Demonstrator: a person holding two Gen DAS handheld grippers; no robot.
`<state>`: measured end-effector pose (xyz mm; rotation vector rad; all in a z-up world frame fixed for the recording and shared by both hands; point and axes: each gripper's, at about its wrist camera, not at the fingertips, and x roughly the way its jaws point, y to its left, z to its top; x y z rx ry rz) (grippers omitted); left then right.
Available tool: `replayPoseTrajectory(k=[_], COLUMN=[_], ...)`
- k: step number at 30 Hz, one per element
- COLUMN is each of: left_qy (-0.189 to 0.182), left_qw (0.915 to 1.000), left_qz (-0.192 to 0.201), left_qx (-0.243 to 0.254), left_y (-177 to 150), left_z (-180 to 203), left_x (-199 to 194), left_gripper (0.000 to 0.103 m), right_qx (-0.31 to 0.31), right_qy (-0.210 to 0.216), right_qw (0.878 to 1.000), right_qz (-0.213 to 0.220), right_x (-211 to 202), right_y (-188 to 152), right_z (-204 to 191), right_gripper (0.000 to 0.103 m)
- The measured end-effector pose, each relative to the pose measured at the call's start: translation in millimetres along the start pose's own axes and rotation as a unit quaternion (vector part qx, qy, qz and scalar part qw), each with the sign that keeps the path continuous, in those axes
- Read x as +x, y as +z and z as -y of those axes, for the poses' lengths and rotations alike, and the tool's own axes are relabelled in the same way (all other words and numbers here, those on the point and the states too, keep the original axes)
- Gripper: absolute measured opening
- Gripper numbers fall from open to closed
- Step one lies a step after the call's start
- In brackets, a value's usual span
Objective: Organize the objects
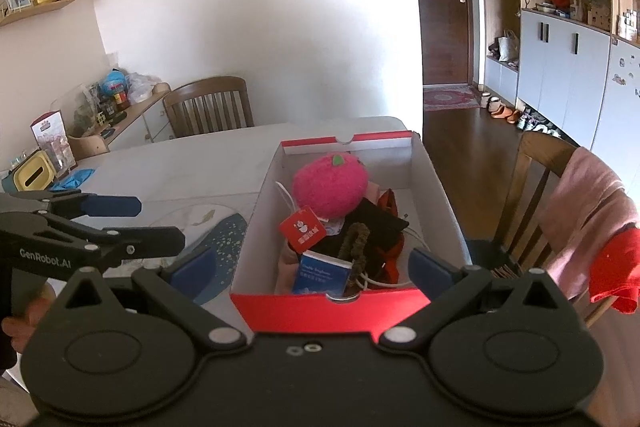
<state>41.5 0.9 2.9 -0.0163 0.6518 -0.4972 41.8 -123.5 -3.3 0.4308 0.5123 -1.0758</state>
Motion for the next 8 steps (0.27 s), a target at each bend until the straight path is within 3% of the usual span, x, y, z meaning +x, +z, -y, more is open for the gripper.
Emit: replayPoseTrajectory(k=[8], left_qy=[-0.003], left_qw=[1.0000], left_qz=[0.000], left_qx=[0.002], left_y=[-1.1], left_z=[0.6], left_x=[0.6], left_gripper=[0.103], right_qx=[0.000], right_qy=[-0.003], right_qw=[1.000], right_qz=[-0.001], right_x=[0.9], right_y=[-0.2], right_z=[-0.4], right_gripper=[0.102])
